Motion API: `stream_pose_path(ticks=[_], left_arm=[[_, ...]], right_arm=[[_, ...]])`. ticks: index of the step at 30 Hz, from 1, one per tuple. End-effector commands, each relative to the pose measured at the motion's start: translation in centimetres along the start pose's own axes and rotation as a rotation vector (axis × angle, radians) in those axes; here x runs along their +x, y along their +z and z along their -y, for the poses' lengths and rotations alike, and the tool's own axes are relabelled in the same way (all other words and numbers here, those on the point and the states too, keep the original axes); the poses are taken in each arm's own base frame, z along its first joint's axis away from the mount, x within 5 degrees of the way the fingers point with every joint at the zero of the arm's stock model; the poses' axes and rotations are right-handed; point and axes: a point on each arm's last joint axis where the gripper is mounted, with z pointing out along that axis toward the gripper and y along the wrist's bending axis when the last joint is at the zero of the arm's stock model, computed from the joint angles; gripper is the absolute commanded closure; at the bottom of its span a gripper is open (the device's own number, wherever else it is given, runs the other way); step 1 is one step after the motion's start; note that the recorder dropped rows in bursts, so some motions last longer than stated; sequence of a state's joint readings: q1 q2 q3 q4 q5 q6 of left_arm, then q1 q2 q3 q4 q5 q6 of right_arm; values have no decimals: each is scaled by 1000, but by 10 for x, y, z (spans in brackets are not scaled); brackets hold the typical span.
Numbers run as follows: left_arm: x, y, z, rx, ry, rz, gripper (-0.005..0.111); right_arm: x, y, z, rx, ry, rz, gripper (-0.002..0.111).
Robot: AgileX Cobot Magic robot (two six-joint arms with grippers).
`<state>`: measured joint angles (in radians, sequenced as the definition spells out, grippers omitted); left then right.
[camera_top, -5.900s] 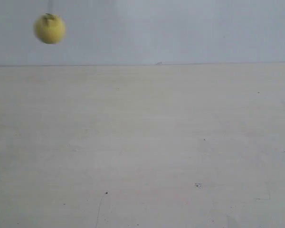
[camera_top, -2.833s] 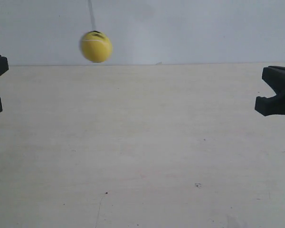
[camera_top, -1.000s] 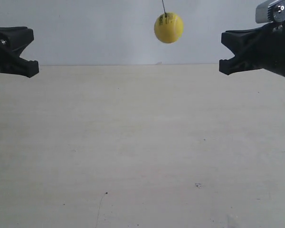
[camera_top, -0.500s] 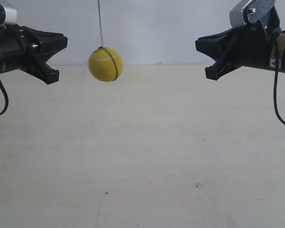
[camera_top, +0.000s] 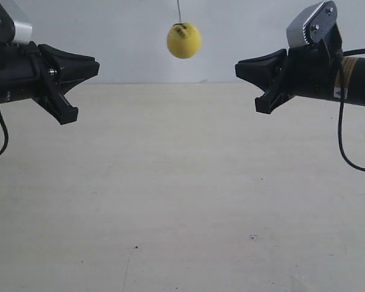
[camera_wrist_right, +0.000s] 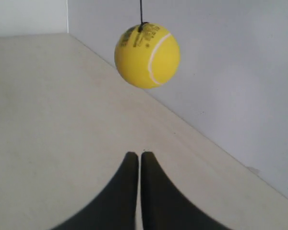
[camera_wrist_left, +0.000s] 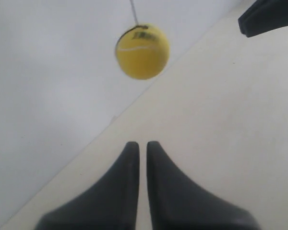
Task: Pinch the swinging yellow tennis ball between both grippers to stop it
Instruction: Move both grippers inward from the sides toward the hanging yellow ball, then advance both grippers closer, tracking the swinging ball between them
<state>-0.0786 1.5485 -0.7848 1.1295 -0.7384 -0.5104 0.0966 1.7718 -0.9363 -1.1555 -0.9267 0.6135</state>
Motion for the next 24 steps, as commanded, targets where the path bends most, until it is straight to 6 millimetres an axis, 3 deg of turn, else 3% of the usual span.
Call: stream_pose_path(ticks=[1, 7, 12, 24], left_arm=[[0, 3, 0, 32, 13, 4, 102], [9, 19, -5, 93, -2, -37, 102], [19, 28, -16, 111, -18, -54, 102], [23, 2, -56, 198, -86, 159, 102]], right_arm=[[-8, 11, -10, -97, -46, -4, 108], [-11, 29, -21, -140, -85, -44, 108], [-12, 34, -17, -134, -109, -56, 108], [-18, 47, -4, -140, -152, -35, 108]])
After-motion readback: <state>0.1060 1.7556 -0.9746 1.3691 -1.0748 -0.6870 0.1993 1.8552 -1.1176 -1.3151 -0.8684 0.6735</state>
